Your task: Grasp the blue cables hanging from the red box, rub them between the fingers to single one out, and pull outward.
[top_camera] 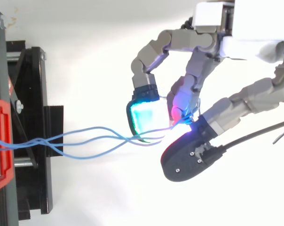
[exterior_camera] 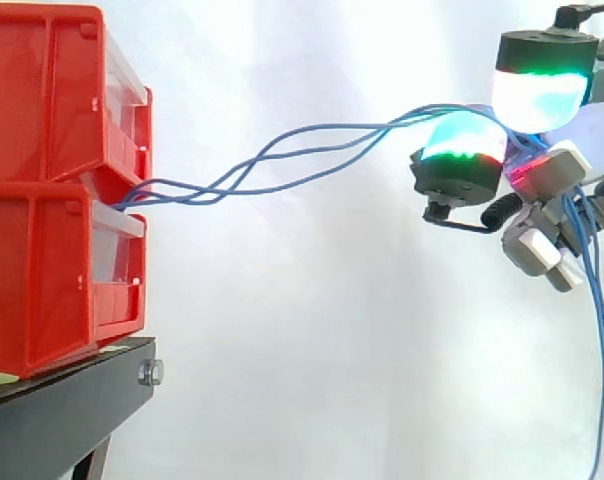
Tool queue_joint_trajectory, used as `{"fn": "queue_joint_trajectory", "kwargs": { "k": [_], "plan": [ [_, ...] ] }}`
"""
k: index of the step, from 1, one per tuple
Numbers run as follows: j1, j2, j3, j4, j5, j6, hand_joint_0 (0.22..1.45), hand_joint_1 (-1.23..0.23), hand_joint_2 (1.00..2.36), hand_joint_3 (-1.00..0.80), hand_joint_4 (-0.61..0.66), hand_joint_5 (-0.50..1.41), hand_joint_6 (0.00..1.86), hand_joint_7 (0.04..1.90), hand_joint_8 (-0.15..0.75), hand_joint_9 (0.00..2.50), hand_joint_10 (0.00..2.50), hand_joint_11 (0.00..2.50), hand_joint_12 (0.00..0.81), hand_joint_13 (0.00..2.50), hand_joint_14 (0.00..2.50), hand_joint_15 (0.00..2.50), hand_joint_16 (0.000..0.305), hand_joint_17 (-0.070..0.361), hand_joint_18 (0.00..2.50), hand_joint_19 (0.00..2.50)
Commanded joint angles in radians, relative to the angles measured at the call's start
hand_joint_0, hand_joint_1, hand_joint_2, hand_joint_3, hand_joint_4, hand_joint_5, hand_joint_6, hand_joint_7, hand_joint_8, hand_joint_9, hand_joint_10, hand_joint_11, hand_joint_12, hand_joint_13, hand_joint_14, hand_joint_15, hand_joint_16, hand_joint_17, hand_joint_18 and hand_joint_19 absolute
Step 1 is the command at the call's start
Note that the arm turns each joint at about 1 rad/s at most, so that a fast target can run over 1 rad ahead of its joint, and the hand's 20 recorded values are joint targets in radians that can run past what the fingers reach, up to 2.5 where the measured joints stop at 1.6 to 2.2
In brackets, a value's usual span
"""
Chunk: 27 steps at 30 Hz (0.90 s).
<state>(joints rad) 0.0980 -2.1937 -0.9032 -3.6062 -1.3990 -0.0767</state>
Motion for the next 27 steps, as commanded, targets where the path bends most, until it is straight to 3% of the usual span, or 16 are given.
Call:
{"fn": "queue_joint_trajectory", "kwargs": {
  "k": [1,5,11,27],
  "plan": [
    [0.0,0.0,0.001,0.0,0.0,0.0,0.63,-0.84,1.0,-0.5,0.02,-0.15,0.89,1.05,0.216,1.26,0.03,0.78,0.315,0.86,0.03,0.62,0.044,0.098,0.74,0.67],
    [0.0,0.0,0.001,0.003,0.0,0.0,0.54,-0.77,1.0,-0.5,0.05,-0.14,0.87,1.06,0.23,1.28,0.03,0.78,0.332,0.88,0.03,0.63,0.047,0.105,0.75,0.69],
    [0.0,0.0,0.001,0.0,0.0,0.0,0.51,-0.71,1.0,-0.5,0.07,-0.14,0.86,1.05,0.236,1.28,0.02,0.76,0.346,0.89,0.03,0.63,0.049,0.111,0.76,0.69],
    [0.002,0.0,0.0,0.003,0.0,0.0,0.47,-0.78,1.0,-0.5,0.08,-0.15,0.84,1.04,0.247,1.25,0.02,0.75,0.354,0.87,0.03,0.63,0.052,0.118,0.73,0.69]
  ]
}}
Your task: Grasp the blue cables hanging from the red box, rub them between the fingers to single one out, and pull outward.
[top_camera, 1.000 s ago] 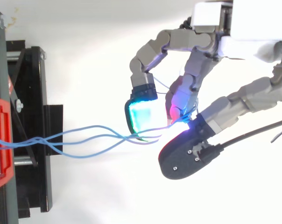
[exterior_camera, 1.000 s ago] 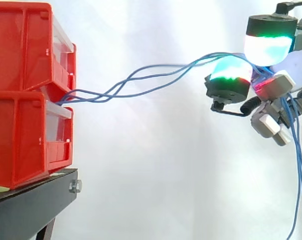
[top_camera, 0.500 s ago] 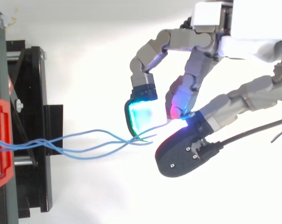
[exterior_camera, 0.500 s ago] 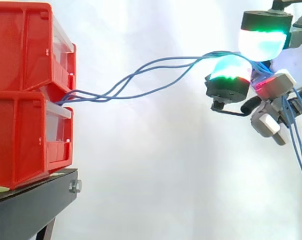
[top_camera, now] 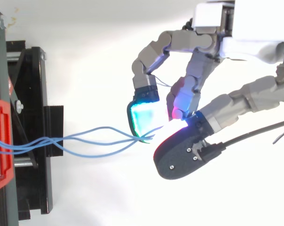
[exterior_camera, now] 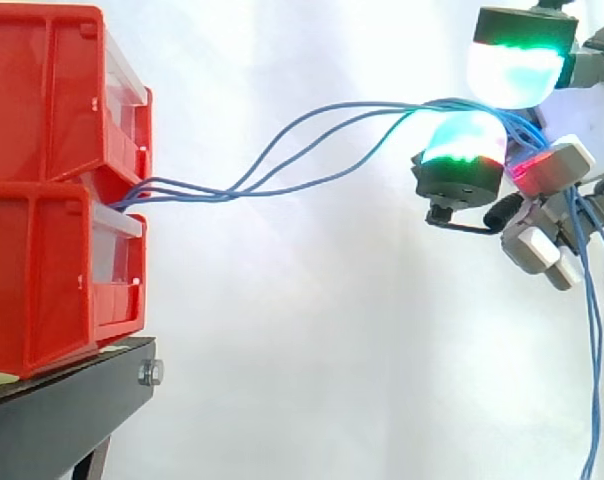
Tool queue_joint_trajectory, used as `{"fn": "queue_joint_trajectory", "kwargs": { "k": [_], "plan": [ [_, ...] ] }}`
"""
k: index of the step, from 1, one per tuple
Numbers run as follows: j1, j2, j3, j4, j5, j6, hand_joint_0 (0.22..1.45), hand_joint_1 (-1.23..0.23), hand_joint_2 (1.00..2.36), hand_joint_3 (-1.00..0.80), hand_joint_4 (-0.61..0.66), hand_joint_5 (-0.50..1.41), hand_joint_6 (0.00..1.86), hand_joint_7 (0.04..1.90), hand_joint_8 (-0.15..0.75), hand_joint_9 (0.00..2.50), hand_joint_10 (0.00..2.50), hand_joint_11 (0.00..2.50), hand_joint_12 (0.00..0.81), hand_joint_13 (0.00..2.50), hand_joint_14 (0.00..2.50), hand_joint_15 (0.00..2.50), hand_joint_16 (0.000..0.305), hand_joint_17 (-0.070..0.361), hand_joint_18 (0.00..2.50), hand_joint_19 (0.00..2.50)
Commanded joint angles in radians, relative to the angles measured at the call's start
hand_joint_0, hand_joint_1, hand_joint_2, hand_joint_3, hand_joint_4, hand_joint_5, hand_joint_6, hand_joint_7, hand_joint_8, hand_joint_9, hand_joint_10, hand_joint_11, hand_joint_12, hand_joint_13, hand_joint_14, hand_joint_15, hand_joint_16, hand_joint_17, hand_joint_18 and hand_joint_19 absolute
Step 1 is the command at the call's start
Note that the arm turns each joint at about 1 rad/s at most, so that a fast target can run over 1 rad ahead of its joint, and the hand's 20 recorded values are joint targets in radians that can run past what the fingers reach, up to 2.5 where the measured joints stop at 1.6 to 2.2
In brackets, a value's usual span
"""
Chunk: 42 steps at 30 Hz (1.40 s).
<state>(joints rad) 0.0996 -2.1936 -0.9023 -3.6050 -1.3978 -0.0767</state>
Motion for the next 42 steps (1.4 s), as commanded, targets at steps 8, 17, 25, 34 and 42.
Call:
{"fn": "queue_joint_trajectory", "kwargs": {
  "k": [8,17,25,34,42],
  "plan": [
    [0.0,0.0,0.0,0.0,-0.001,0.0,0.47,-0.77,1.0,-0.5,0.09,-0.14,0.81,0.99,0.244,1.24,0.02,0.75,0.358,0.86,0.03,0.62,0.053,0.119,0.72,0.68],
    [-0.001,0.0,-0.001,-0.001,-0.001,0.0,0.6,-0.77,1.02,-0.21,0.02,-0.15,0.81,1.02,0.221,1.18,0.02,0.75,0.327,0.83,0.03,0.63,0.046,0.104,0.68,0.69],
    [0.0,0.0,-0.001,-0.014,0.0,0.0,0.7,-0.91,1.02,-0.26,0.01,-0.18,0.84,0.91,0.206,1.08,0.02,0.71,0.318,0.78,0.03,0.57,0.045,0.1,0.66,0.61],
    [0.003,0.0,-0.001,-0.035,-0.001,0.0,0.76,-0.93,1.0,-0.44,0.04,-0.18,0.85,0.83,0.196,1.08,0.02,0.72,0.313,0.77,0.03,0.56,0.043,0.097,0.67,0.6],
    [0.003,0.0,-0.001,-0.072,-0.01,0.002,0.59,-0.84,1.0,-0.5,0.08,-0.16,0.84,0.94,0.215,1.16,0.02,0.74,0.319,0.8,0.03,0.59,0.044,0.099,0.68,0.64]
  ]
}}
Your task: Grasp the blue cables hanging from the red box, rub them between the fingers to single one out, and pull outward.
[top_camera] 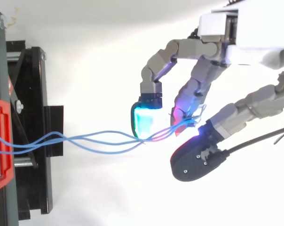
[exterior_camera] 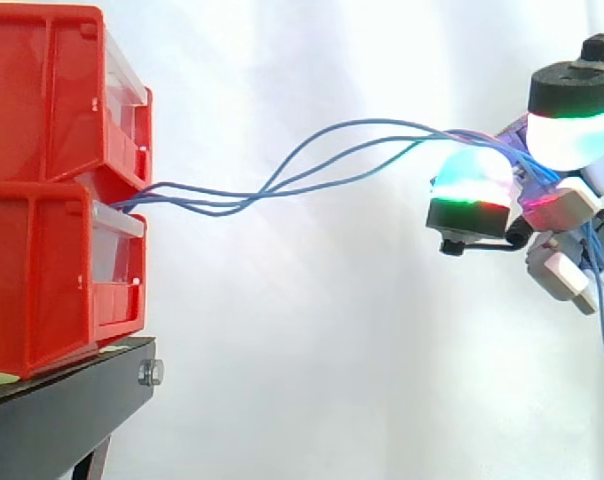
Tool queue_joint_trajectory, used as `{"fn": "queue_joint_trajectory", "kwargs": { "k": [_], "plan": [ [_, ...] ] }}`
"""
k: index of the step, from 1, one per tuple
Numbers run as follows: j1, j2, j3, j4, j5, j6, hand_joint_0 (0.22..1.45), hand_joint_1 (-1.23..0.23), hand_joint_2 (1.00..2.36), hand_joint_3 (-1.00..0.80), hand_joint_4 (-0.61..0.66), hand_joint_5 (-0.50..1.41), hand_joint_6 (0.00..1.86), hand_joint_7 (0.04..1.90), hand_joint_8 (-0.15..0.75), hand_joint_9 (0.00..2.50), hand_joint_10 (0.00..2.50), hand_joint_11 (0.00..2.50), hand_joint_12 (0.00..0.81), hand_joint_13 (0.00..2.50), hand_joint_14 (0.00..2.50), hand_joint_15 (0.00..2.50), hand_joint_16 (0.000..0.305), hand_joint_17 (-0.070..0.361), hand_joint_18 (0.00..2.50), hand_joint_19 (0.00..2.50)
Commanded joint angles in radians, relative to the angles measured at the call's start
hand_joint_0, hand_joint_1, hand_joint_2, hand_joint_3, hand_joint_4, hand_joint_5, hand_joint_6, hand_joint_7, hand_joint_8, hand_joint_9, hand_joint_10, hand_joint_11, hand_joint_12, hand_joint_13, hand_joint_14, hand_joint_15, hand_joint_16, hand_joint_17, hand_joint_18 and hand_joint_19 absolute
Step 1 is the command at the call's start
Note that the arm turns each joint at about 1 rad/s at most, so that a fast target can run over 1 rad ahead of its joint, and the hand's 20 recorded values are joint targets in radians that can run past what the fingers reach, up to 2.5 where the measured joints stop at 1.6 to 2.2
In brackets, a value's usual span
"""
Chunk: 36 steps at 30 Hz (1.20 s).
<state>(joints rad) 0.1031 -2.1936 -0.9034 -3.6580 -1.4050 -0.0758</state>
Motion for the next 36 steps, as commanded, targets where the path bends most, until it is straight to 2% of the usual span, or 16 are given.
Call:
{"fn": "queue_joint_trajectory", "kwargs": {
  "k": [1,3,9,16,19,32,34,35,36],
  "plan": [
    [0.0,0.0,0.0,-0.031,-0.005,0.002,0.58,-0.84,1.0,-0.5,0.08,-0.16,0.84,0.95,0.218,1.16,0.02,0.74,0.318,0.8,0.03,0.59,0.044,0.099,0.68,0.64],
    [0.001,0.0,0.0,-0.066,-0.006,0.005,0.57,-0.8,1.0,-0.5,0.08,-0.15,0.84,0.95,0.218,1.17,0.02,0.73,0.32,0.81,0.03,0.59,0.045,0.101,0.68,0.66],
    [-0.008,0.0,0.001,-0.113,-0.014,0.007,0.58,-0.73,1.0,-0.48,0.07,-0.15,0.83,0.99,0.223,1.19,0.02,0.74,0.326,0.82,0.03,0.59,0.045,0.101,0.68,0.67],
    [-0.013,0.0,0.001,-0.119,-0.069,0.01,0.58,-0.73,1.0,-0.46,0.08,-0.15,0.83,0.99,0.224,1.18,0.02,0.73,0.328,0.81,0.03,0.59,0.045,0.102,0.65,0.66],
    [-0.013,0.0,0.001,-0.116,-0.072,0.01,0.57,-0.73,1.0,-0.48,0.08,-0.15,0.83,0.98,0.229,1.19,0.02,0.73,0.325,0.81,0.03,0.59,0.046,0.102,0.65,0.66],
    [-0.033,0.0,-0.002,0.007,-0.057,0.021,0.57,-0.66,1.0,-0.49,0.08,-0.14,0.82,0.98,0.231,1.21,0.02,0.73,0.329,0.83,0.03,0.59,0.046,0.104,0.66,0.67],
    [-0.036,0.0,-0.02,0.029,-0.038,0.021,0.57,-0.64,1.0,-0.47,0.08,-0.14,0.82,0.99,0.236,1.22,0.02,0.73,0.328,0.83,0.03,0.6,0.046,0.104,0.67,0.66],
    [-0.036,0.0,-0.054,0.039,-0.031,0.021,0.57,-0.64,1.0,-0.47,0.08,-0.14,0.83,0.99,0.234,1.22,0.02,0.74,0.331,0.84,0.03,0.59,0.046,0.104,0.66,0.66],
    [-0.036,0.0,-0.066,0.039,-0.032,0.021,0.58,-0.64,1.0,-0.47,0.08,-0.14,0.83,1.0,0.234,1.23,0.02,0.73,0.33,0.84,0.03,0.6,0.046,0.104,0.67,0.66]
  ]
}}
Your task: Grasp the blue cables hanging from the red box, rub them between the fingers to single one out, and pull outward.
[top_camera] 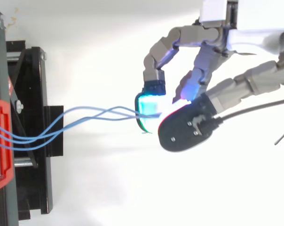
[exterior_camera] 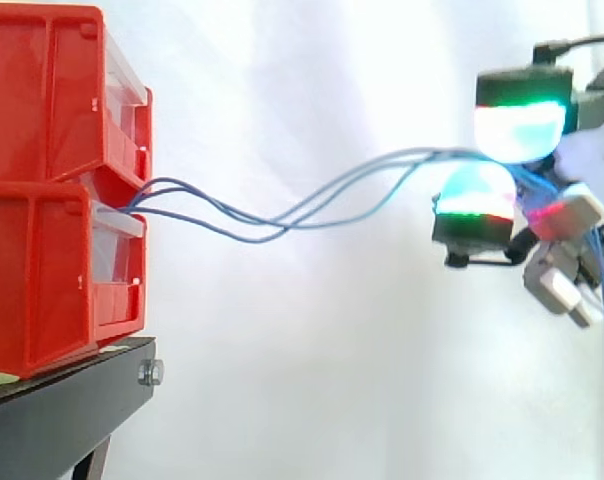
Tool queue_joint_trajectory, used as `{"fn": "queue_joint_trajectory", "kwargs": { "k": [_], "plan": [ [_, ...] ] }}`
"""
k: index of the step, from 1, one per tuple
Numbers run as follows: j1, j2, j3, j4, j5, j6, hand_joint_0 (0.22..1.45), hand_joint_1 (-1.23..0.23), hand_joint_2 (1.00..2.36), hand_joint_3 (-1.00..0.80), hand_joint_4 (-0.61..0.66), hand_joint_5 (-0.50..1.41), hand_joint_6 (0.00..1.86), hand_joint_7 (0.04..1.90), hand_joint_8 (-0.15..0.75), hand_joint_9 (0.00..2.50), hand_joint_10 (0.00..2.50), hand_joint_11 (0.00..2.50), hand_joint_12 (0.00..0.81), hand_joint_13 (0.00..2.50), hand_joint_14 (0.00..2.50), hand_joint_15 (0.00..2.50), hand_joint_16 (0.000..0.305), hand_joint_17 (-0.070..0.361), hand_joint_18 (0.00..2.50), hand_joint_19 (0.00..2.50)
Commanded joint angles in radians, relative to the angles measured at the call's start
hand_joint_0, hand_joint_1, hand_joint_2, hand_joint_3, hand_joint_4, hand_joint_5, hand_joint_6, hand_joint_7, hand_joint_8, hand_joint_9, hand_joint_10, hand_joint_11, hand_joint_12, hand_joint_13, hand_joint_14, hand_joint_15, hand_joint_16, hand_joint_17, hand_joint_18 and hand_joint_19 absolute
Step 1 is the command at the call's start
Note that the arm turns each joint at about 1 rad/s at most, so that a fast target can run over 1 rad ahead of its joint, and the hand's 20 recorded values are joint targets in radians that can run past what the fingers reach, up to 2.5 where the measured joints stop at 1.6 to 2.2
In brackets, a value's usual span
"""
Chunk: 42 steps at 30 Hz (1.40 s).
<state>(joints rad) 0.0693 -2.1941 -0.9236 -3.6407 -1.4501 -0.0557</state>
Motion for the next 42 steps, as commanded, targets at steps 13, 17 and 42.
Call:
{"fn": "queue_joint_trajectory", "kwargs": {
  "k": [13,17,42],
  "plan": [
    [-0.002,-0.001,-0.149,0.237,0.008,0.016,0.56,-0.65,1.0,-0.5,0.09,-0.14,0.83,0.99,0.238,1.23,0.02,0.74,0.334,0.85,0.03,0.61,0.047,0.106,0.67,0.67],
    [-0.002,0.0,-0.152,0.307,0.01,0.013,0.56,-0.65,1.0,-0.5,0.08,-0.15,0.83,1.0,0.238,1.23,0.02,0.73,0.335,0.85,0.03,0.6,0.047,0.106,0.67,0.67],
    [0.006,-0.001,-0.152,0.318,0.013,-0.024,0.55,-0.61,1.0,-0.5,0.09,-0.16,0.87,0.95,0.256,1.22,0.02,0.8,0.345,0.86,0.03,0.63,0.049,0.111,0.67,0.67]
  ]
}}
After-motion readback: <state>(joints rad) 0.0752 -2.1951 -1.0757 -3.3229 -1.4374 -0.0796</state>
